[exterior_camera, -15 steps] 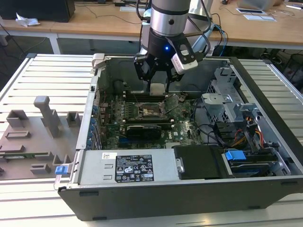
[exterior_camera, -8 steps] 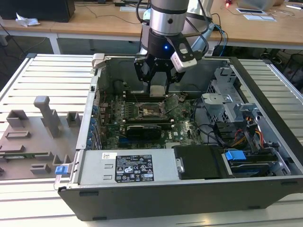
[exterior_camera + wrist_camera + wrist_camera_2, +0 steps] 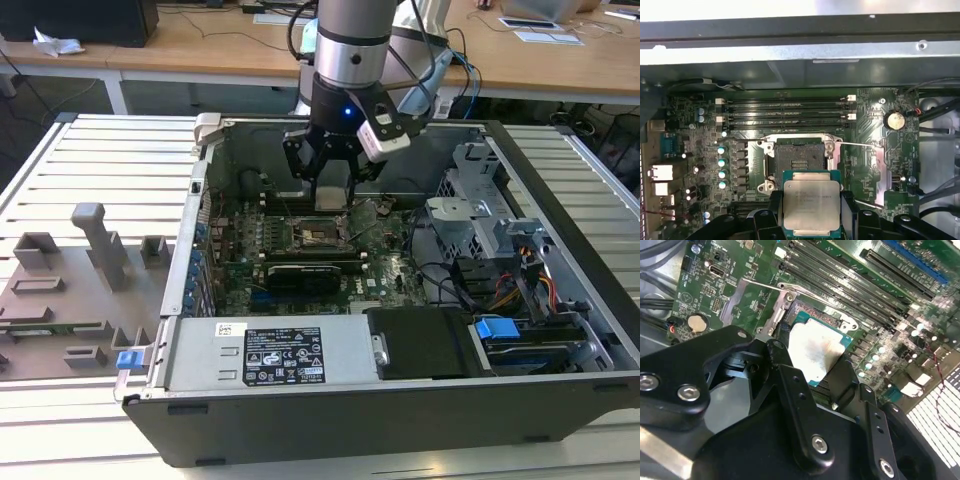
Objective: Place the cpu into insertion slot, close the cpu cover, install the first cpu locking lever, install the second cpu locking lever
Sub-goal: 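Place the cpu into insertion slot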
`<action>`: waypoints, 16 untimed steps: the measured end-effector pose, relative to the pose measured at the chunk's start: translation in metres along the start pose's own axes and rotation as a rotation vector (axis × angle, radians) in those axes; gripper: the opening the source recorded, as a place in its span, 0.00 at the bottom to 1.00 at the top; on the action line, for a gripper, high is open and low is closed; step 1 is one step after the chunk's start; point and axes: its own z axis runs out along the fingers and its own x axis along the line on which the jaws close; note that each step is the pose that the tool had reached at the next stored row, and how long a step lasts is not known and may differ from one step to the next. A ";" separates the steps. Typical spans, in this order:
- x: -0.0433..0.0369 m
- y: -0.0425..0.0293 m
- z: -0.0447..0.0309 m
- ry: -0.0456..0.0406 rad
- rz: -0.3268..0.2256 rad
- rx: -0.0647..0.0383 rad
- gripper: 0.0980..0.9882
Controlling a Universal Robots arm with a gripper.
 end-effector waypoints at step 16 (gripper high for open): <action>-0.0001 0.0002 0.0045 0.0002 0.016 0.005 0.50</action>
